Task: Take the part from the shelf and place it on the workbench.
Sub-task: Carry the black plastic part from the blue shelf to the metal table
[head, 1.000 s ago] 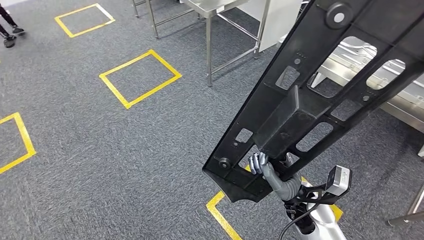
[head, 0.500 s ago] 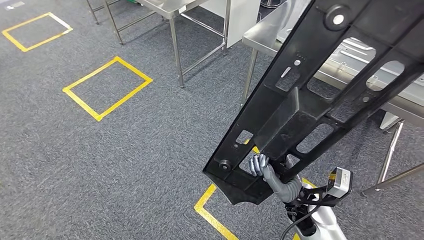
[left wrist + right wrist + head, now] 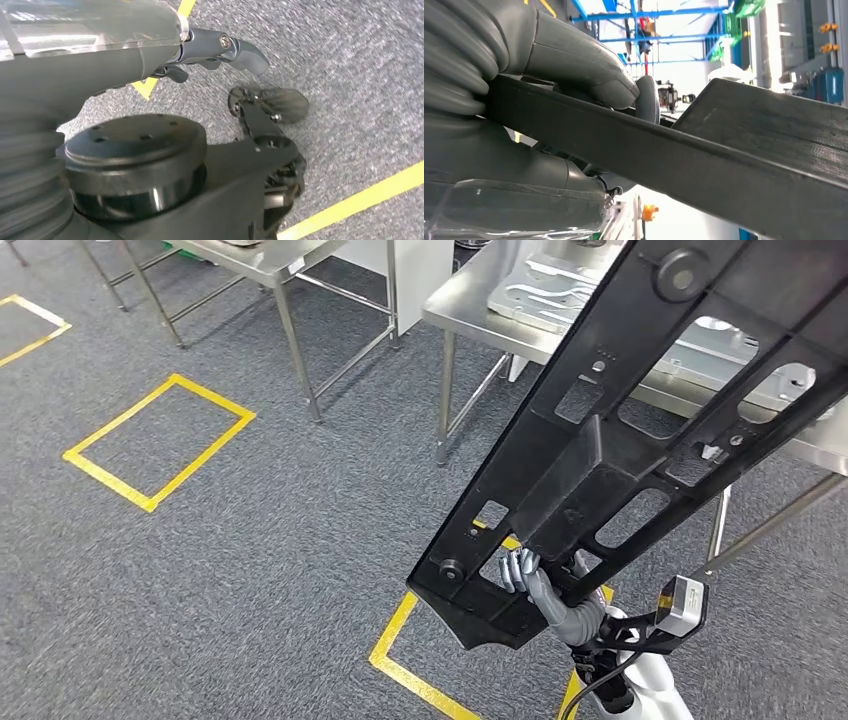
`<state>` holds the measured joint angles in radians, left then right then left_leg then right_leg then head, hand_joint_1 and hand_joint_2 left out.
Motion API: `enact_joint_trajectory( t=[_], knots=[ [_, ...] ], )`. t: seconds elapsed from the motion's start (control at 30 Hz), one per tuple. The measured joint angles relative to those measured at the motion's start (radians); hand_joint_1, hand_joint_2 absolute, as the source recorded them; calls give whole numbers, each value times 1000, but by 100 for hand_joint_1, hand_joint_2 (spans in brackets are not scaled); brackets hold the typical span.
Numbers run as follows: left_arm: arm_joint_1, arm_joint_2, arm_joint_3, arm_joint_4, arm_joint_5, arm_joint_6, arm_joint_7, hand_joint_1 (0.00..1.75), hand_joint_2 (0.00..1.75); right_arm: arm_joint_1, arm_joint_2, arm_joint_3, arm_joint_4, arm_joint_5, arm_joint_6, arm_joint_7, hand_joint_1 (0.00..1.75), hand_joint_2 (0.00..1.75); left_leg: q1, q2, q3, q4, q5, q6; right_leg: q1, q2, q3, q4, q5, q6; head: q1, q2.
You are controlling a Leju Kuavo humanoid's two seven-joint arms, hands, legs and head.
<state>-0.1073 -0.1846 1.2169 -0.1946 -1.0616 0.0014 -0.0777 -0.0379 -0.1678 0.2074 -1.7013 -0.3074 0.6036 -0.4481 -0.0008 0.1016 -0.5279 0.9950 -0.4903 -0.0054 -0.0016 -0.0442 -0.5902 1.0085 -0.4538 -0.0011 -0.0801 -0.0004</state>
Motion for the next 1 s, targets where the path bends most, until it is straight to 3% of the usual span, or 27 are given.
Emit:
enact_joint_trajectory(
  t=[0.07,0.13,0.17,0.2,0.23,0.27,0.3,0.37,0.43,0.5,0.57,0.63,0.7,0.73,0.77,0.8,0.87,0.93,1.0],
  knots=[
    [-2,0,0,0,-1,-3,-3,0,175,4,0,-3,-4,0,2,1,175,175,4,-26,-9,32,-27,-11,-6,20,0,-4,4,-11,0,0],
    [-1,0,0,0,-1,-5,-5,0,175,4,0,-4,-6,0,3,2,175,175,7,-72,-56,144,-91,-18,-8,40,0,-5,6,-19,0,0],
    [1,0,0,0,-1,-6,-5,0,175,4,0,-4,-7,0,3,5,175,175,8,-84,-90,217,-122,-19,-8,52,0,-5,6,-21,0,0],
    [3,0,0,0,-1,-6,-5,0,175,3,1,-4,-7,1,3,8,175,175,8,-89,-118,273,-139,-20,-7,65,0,-5,6,-22,0,0],
    [4,0,0,0,-1,-6,-4,0,175,3,1,-4,-7,2,3,11,175,175,8,-91,-133,298,-136,-19,-6,77,0,-4,6,-22,0,0],
    [4,0,0,0,0,-6,-4,0,175,2,2,-4,-7,3,3,14,175,175,8,-93,-128,278,-111,-15,-5,90,1,-4,6,-22,0,0],
    [4,0,0,0,1,-6,-4,0,175,0,2,-4,-7,3,3,16,175,175,7,-99,-106,221,-72,-10,-4,103,4,-3,6,-22,0,0],
    [4,1,1,0,3,-5,-1,0,175,-9,4,-4,-6,3,4,19,175,175,7,-136,-48,80,-4,3,-3,125,5,-1,6,-19,0,0],
    [3,2,2,0,5,-3,3,0,175,-20,6,-4,-3,3,7,23,175,175,4,-161,-22,14,13,11,-6,144,-1,0,8,-8,0,0],
    [1,1,3,0,7,-1,6,0,175,-29,7,-3,2,1,11,25,175,175,4,-149,-18,5,16,18,-8,159,-6,-3,13,6,0,0],
    [-2,-1,4,0,9,0,6,0,175,-39,7,-3,8,-1,14,26,175,175,8,-129,-13,-8,25,29,-7,132,-17,18,-2,17,0,0],
    [-1,-2,6,0,13,2,6,0,175,-52,7,-1,15,-2,15,26,175,175,10,-107,-10,-16,30,36,-7,79,-63,114,-57,25,0,0],
    [3,-2,9,0,15,2,6,0,175,-58,7,0,24,-3,16,26,175,175,9,-84,-12,-15,29,37,-11,56,-126,245,-110,33,0,0],
    [4,-2,10,0,15,2,6,0,175,-58,7,1,28,-3,17,26,175,175,9,-73,-12,-14,28,36,-13,52,-142,276,-114,36,0,0],
    [4,-3,10,0,15,2,5,0,175,-59,7,2,33,-3,18,27,175,175,9,-63,-12,-12,26,35,-15,49,-138,268,-99,37,0,0],
    [3,-3,11,0,15,3,4,0,175,-61,7,2,36,-4,20,27,175,175,9,-53,-12,-9,24,33,-17,42,-112,218,-68,38,0,0],
    [2,-4,11,0,13,2,0,0,175,-67,7,3,39,-4,19,27,175,175,6,-36,-10,-2,16,25,-14,5,-37,76,-12,34,0,0],
    [1,-5,10,0,8,1,-3,0,175,-71,7,5,38,-4,13,27,175,175,1,-22,-8,2,9,14,-8,-17,-1,3,5,23,0,0],
    [-1,-5,10,0,3,-1,-5,0,175,-68,8,5,35,-4,8,28,175,175,-1,-6,-4,2,5,4,-6,1,-5,1,6,12,0,0]
  ],
)
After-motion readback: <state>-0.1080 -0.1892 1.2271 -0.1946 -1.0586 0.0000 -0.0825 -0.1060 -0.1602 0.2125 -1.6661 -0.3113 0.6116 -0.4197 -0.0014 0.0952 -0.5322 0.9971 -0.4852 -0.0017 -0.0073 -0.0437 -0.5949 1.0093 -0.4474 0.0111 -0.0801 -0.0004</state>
